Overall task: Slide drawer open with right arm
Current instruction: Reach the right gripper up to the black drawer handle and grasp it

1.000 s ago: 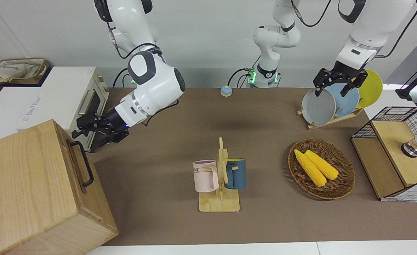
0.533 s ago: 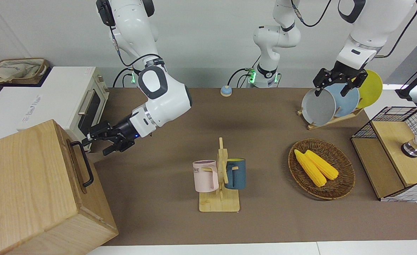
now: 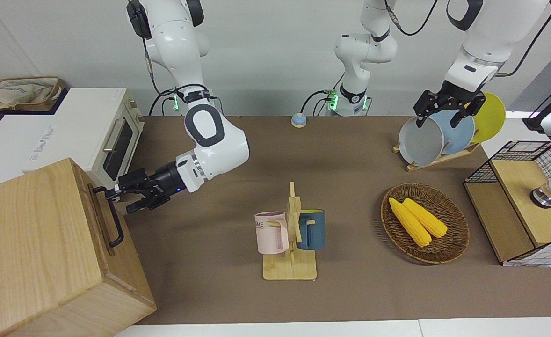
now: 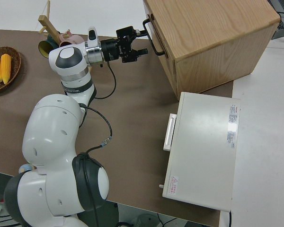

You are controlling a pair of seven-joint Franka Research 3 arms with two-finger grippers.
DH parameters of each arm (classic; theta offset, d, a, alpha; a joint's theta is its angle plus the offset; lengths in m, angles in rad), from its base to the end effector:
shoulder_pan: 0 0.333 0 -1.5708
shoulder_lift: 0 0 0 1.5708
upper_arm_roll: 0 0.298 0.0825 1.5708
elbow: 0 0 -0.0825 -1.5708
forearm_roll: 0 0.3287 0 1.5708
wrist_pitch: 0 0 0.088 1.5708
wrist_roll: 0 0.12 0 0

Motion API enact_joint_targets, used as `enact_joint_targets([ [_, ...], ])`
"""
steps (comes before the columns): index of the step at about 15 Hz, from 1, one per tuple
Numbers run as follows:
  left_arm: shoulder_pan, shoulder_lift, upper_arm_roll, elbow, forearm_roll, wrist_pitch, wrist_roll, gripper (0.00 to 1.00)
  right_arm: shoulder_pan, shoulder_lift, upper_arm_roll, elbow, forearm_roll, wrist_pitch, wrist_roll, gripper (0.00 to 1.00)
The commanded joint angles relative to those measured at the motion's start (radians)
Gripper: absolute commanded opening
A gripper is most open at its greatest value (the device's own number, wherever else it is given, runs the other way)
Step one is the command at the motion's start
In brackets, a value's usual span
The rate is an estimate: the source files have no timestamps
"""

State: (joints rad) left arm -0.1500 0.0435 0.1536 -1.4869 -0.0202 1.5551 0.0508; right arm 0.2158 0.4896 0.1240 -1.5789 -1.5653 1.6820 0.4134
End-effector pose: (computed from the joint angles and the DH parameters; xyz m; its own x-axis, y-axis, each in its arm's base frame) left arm 0.5113 -0.0025 0.6053 0.9985 -0.0478 0.0259 -0.0481 -0.9988 0.0122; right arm 0.6328 0.0924 0.4196 0.9068 0.4154 -0.0719 0.1131 -0.0752 0.9907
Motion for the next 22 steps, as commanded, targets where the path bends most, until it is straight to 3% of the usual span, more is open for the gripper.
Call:
enact_joint_targets([
  [1, -0.017, 0.013, 0.017, 0.020, 0.012, 0.000, 0.008, 1.00, -0.015, 0.007, -0.015, -0.024, -0.074, 0.042, 0.045, 0.985],
  [10, -0.017, 0.013, 0.017, 0.020, 0.012, 0.000, 0.008, 1.00, -0.013, 0.024, -0.030, -0.023, -0.122, 0.070, 0.061, 0.965],
  [12, -0.017, 0.013, 0.017, 0.020, 0.012, 0.000, 0.008, 1.00, -0.013, 0.024, -0.032, -0.023, -0.124, 0.071, 0.061, 0.835],
  [15, -0.017, 0.013, 0.017, 0.020, 0.012, 0.000, 0.008, 1.00, -0.013, 0.024, -0.032, -0.023, -0.125, 0.070, 0.056, 0.547],
  [18, -0.017, 0.013, 0.017, 0.020, 0.011, 0.000, 0.008, 1.00, -0.010, 0.024, -0.032, -0.023, -0.125, 0.067, 0.047, 0.319],
  [22, -0.017, 0.013, 0.017, 0.020, 0.012, 0.000, 0.008, 1.00, 0.002, 0.026, -0.032, -0.023, -0.125, 0.054, 0.042, 0.157],
])
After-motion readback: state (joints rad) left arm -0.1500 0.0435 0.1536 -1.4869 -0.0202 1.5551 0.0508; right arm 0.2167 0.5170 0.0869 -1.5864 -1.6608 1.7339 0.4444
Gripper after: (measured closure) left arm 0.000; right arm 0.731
